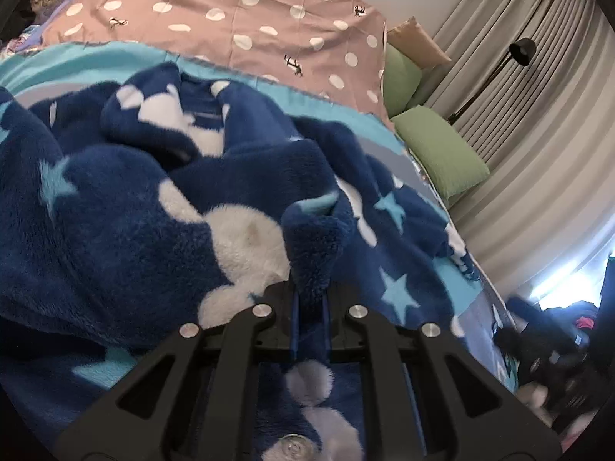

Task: Fold small clothes

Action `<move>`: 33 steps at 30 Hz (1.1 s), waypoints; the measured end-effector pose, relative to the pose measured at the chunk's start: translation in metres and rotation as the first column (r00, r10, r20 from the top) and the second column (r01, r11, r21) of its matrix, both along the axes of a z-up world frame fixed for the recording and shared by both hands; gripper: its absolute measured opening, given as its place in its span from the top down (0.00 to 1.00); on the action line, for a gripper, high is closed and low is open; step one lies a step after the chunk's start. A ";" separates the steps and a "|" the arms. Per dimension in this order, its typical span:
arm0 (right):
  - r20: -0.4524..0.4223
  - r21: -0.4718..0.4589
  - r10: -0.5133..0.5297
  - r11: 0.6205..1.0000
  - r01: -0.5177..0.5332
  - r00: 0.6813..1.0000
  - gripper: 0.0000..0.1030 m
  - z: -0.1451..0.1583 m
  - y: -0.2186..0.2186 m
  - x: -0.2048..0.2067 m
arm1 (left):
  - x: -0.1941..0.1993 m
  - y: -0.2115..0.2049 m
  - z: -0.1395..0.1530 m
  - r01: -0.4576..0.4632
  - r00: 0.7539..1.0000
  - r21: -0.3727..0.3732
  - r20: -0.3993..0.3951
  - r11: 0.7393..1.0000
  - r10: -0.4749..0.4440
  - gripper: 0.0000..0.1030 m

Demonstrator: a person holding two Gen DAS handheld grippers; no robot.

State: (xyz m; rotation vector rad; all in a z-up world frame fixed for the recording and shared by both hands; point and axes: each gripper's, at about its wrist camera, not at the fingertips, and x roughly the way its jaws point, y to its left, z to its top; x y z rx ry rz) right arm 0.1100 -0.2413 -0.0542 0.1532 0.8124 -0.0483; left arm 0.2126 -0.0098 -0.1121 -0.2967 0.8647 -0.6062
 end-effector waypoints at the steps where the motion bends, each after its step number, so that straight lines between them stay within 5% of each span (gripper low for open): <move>1: -0.002 0.029 0.027 0.999 -0.027 1.000 0.15 0.001 0.000 0.006 | 0.001 -0.001 0.000 0.001 1.000 -0.003 0.001 1.000 -0.001 0.91; 6: -0.042 0.309 0.149 0.942 -0.129 0.988 0.16 -0.006 0.001 0.063 | 0.000 -0.002 -0.001 -0.001 1.000 -0.033 0.021 0.999 0.002 0.91; 11: -0.177 0.427 0.225 0.895 -0.131 0.958 0.14 -0.020 0.027 0.126 | -0.005 -0.003 -0.004 0.005 1.000 -0.039 0.030 0.999 -0.003 0.91; 16: -0.301 0.429 0.270 0.895 -0.123 0.914 0.19 -0.038 0.060 0.173 | -0.008 -0.003 -0.002 0.016 0.999 -0.045 0.044 0.999 -0.014 0.91; 17: -0.316 0.426 0.278 0.896 -0.126 0.907 0.53 -0.041 0.065 0.177 | -0.007 -0.004 -0.001 0.019 0.999 -0.048 0.048 0.999 -0.017 0.90; 18: -0.310 0.410 0.299 0.899 -0.157 0.903 0.76 -0.042 0.074 0.181 | -0.008 -0.004 -0.001 0.029 0.998 -0.057 0.053 0.998 -0.026 0.90; 19: -0.303 0.394 0.317 0.900 -0.184 0.899 0.89 -0.042 0.078 0.183 | -0.009 -0.005 0.001 0.036 0.998 -0.062 0.060 0.997 -0.033 0.89; 22: -0.196 0.296 0.302 0.925 -0.237 0.933 0.90 -0.014 0.084 0.172 | -0.013 -0.005 0.008 0.036 0.994 -0.066 0.101 0.997 -0.029 0.81; 24: -0.120 0.233 0.297 0.936 -0.264 0.947 0.90 0.005 0.080 0.163 | -0.020 -0.002 0.016 0.033 0.992 -0.065 0.125 0.997 -0.024 0.60; 26: -0.058 0.188 0.280 0.946 -0.265 0.958 0.90 0.019 0.067 0.155 | -0.031 0.003 0.028 0.020 0.988 -0.027 0.155 0.999 -0.016 0.53; 29: -0.044 0.188 0.232 0.957 -0.220 0.972 0.90 0.020 0.034 0.150 | -0.049 0.016 0.049 -0.033 0.971 0.069 0.237 0.997 0.016 0.45; 33: -0.077 0.242 0.195 0.955 -0.171 0.978 0.88 -0.006 -0.004 0.152 | -0.075 0.056 0.067 -0.188 0.916 0.164 0.384 0.968 0.112 0.33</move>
